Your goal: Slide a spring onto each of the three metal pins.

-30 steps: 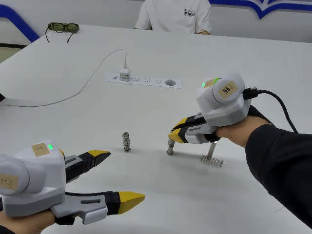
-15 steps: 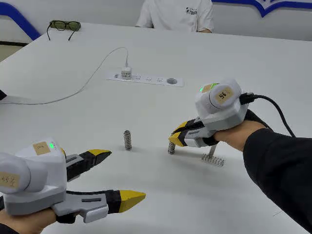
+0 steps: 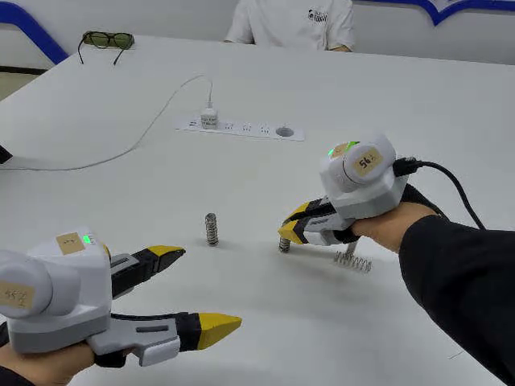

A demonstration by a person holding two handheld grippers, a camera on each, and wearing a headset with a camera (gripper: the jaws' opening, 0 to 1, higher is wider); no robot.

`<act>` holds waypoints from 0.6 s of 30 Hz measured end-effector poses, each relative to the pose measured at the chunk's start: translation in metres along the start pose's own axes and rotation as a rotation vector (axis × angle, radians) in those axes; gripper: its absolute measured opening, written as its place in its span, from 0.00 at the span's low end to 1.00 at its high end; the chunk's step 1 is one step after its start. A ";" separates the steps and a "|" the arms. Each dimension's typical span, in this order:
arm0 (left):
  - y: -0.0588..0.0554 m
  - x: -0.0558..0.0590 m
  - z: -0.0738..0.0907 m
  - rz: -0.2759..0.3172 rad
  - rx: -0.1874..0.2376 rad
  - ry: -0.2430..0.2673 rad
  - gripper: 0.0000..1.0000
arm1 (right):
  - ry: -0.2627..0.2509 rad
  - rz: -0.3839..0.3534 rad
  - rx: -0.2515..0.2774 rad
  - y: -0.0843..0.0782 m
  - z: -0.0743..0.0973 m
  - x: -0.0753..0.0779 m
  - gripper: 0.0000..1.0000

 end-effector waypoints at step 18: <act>0.002 0.001 -0.001 -0.007 -0.001 -0.003 0.78 | -0.024 -0.018 0.022 -0.003 0.009 0.003 0.20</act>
Point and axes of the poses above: the centre of the closed fingertips' face, and the gripper's own axes: z roughly backward along the fingers, x roughly to its right, y roughly out of its top, the point moved 8 cm from there along z, roughly backward along the fingers, and after that the axes turned 7 degrees about -x, right-handed, at the moved point
